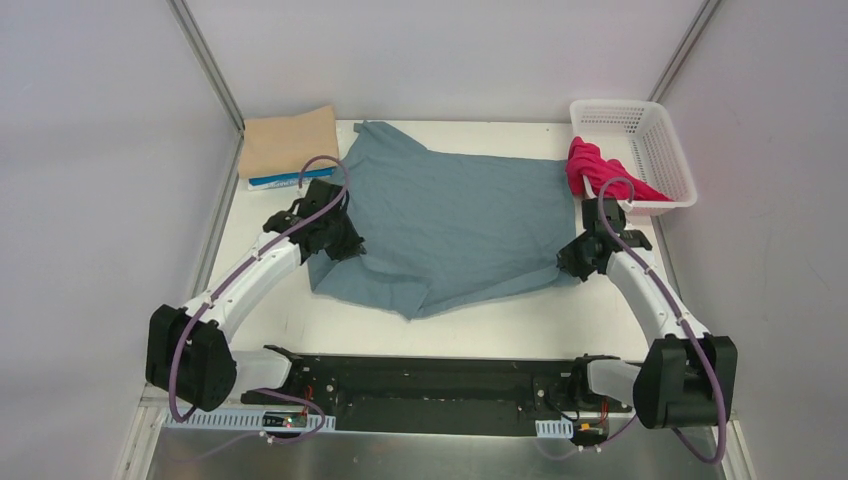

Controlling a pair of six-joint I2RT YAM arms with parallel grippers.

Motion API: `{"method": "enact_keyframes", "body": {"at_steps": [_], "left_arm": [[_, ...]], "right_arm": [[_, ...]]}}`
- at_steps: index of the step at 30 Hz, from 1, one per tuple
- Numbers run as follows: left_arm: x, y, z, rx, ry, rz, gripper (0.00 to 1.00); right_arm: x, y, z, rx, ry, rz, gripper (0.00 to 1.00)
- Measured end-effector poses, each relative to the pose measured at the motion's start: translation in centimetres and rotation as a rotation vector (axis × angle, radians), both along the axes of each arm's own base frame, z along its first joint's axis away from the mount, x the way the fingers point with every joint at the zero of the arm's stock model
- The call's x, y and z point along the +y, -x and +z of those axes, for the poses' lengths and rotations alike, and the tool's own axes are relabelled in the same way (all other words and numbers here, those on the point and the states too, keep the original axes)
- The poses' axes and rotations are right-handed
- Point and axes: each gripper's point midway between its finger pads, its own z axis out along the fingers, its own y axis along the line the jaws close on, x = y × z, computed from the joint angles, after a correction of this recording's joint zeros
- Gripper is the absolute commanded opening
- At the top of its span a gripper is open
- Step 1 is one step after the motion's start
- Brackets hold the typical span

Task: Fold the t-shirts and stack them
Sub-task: Fold the flattened tshirt in 1/3 of the way

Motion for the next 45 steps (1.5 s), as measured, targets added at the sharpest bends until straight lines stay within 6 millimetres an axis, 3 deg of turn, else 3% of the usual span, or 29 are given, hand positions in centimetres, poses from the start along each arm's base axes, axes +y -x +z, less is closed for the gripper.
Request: {"method": "enact_keyframes", "body": {"at_steps": [9,32,37,45], "left_arm": [[1.5,-3.9,3.5,-0.154,-0.022,0.043,0.00],[4.8,-10.2,4.9,-0.280,-0.113,0.107,0.00],[4.9,-11.7,4.5,-0.283,-0.124,0.105,0.00],[5.4,-13.7,2.0,-0.228,-0.154,0.104,0.00]], "right_arm": [[-1.0,-2.2,0.9,-0.024,0.024,-0.007,0.03],[-1.9,-5.4,0.1,0.011,0.034,-0.015,0.04],[-2.1,-5.8,-0.3,0.026,0.039,-0.019,0.05],[-2.3,-7.1,-1.2,0.037,0.048,-0.024,0.08]]}}
